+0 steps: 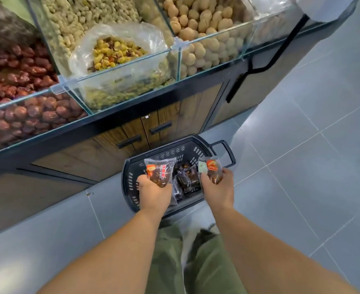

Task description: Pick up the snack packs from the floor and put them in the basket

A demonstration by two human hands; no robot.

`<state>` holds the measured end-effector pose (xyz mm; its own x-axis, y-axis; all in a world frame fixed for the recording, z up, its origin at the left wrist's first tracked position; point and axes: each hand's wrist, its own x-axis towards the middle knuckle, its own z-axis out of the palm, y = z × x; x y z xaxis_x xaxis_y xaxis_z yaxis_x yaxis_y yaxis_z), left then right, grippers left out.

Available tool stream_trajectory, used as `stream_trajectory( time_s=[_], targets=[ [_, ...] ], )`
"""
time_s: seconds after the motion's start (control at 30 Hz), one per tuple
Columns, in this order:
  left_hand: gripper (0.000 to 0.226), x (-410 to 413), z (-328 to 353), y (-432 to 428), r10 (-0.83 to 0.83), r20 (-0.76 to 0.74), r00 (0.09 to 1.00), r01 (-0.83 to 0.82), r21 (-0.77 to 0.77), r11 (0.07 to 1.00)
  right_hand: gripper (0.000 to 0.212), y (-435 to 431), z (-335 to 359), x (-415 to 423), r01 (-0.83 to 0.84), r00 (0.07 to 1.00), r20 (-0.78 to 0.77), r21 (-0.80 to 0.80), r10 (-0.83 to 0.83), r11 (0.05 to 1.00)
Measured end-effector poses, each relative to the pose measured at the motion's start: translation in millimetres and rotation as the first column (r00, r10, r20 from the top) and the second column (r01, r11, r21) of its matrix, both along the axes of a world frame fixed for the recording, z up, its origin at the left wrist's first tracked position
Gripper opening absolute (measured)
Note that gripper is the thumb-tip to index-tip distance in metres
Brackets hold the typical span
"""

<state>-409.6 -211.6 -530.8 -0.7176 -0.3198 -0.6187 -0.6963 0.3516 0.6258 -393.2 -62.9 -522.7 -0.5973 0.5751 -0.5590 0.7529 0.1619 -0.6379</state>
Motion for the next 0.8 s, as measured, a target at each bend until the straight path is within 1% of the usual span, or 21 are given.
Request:
stream_trajectory(
  time_s=[0.07, 0.2, 0.27, 0.33, 0.47, 0.53, 0.6, 0.63, 0.7, 0.8],
  targets=[
    [0.050, -13, -12, 10, 0.000, 0.039, 0.999, 0.000, -0.021, 1.000, 0.034, 10, -13, -15, -0.031, 0.999, 0.007, -0.033, 0.031, 0.999],
    [0.053, -35, -46, 33, 0.015, 0.133, 0.991, -0.002, -0.093, 0.996, 0.038, 29, -54, -47, -0.108, 0.993, 0.036, -0.081, 0.111, 0.991],
    [0.056, -44, -69, 46, 0.022, 0.195, 0.981, 0.012, -0.169, 0.986, 0.041, 40, -78, -62, -0.145, 0.984, 0.088, -0.123, 0.156, 0.982],
    [0.056, -51, -92, 60, 0.035, 0.244, 0.969, 0.017, -0.206, 0.978, 0.049, 51, -103, -74, -0.192, 0.966, 0.146, -0.153, 0.215, 0.969],
    [0.051, -63, -146, 81, 0.060, 0.294, 0.954, -0.013, -0.160, 0.987, 0.058, 70, -154, -96, -0.264, 0.927, 0.221, -0.186, 0.303, 0.946],
    [0.051, -66, -182, 89, 0.098, 0.310, 0.946, -0.062, -0.123, 0.990, 0.056, 77, -183, -104, -0.282, 0.908, 0.254, -0.216, 0.333, 0.935],
    [0.054, -67, -220, 96, 0.105, 0.348, 0.932, -0.074, -0.102, 0.992, 0.049, 81, -218, -108, -0.290, 0.898, 0.274, -0.219, 0.344, 0.932],
    [0.059, -68, -237, 99, 0.107, 0.375, 0.921, -0.070, -0.112, 0.991, 0.045, 82, -238, -108, -0.292, 0.897, 0.278, -0.212, 0.344, 0.933],
    [0.061, -69, -270, 105, 0.088, 0.420, 0.903, -0.037, -0.128, 0.991, 0.046, 83, -278, -106, -0.290, 0.887, 0.309, -0.208, 0.344, 0.934],
    [0.051, -70, -316, 113, 0.013, 0.431, 0.902, 0.025, -0.082, 0.996, 0.045, 81, -332, -103, -0.292, 0.869, 0.357, -0.189, 0.343, 0.937]
  ],
)
